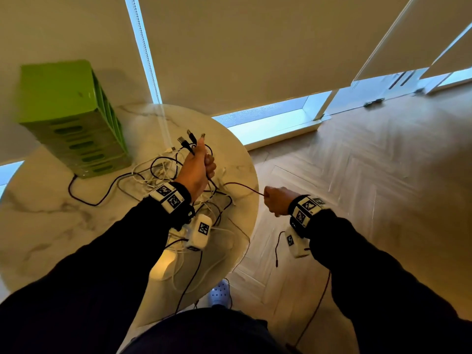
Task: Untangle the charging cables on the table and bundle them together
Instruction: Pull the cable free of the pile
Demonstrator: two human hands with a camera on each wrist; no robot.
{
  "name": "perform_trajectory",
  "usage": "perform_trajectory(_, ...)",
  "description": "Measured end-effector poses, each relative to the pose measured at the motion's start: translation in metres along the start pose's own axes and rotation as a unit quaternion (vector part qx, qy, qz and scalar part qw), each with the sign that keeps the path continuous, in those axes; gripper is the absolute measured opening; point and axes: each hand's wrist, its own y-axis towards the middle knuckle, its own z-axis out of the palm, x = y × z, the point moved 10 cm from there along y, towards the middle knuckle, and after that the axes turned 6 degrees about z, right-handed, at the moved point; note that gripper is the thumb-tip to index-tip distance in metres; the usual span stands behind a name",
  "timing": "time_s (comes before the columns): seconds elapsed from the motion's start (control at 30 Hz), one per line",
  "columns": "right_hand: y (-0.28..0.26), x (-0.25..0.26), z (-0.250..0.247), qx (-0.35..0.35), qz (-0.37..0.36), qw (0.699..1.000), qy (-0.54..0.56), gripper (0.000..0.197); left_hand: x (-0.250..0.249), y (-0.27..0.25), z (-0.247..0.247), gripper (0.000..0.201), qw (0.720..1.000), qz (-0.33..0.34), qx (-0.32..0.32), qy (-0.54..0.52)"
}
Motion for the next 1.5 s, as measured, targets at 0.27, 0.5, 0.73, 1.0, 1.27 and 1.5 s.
perform_trajectory(0.27, -0.022, 0.086, -0.006, -0.056, -0.245, 0.960, 0.121, 0.077, 0.006, -0.018, 0.027, 0.044, 0.996, -0.053, 0.067, -0.033)
perform_trajectory(0.5, -0.056, 0.116, -0.057, -0.149, -0.298, 0.908, 0.254, 0.024, -0.004, -0.008, -0.006, 0.053, 0.979, 0.015, 0.012, 0.204)
perform_trajectory(0.73, -0.002, 0.034, -0.052, -0.101, -0.049, 0.992, 0.061, 0.024, 0.002, -0.008, -0.005, 0.047, 0.997, -0.005, 0.023, 0.072)
perform_trajectory(1.0, -0.017, 0.086, 0.022, 0.075, -0.213, 0.966, 0.122, 0.104, -0.009, -0.025, 0.024, 0.040, 0.995, -0.034, 0.090, -0.006)
perform_trajectory(1.27, -0.036, 0.145, 0.013, 0.174, -0.239, 0.878, 0.376, 0.029, -0.016, -0.025, 0.020, 0.046, 0.990, -0.035, 0.121, 0.061)
perform_trajectory(1.5, 0.002, 0.092, -0.037, -0.115, -0.172, 0.969, 0.134, 0.037, -0.007, -0.023, -0.001, 0.036, 0.995, -0.073, 0.062, 0.024)
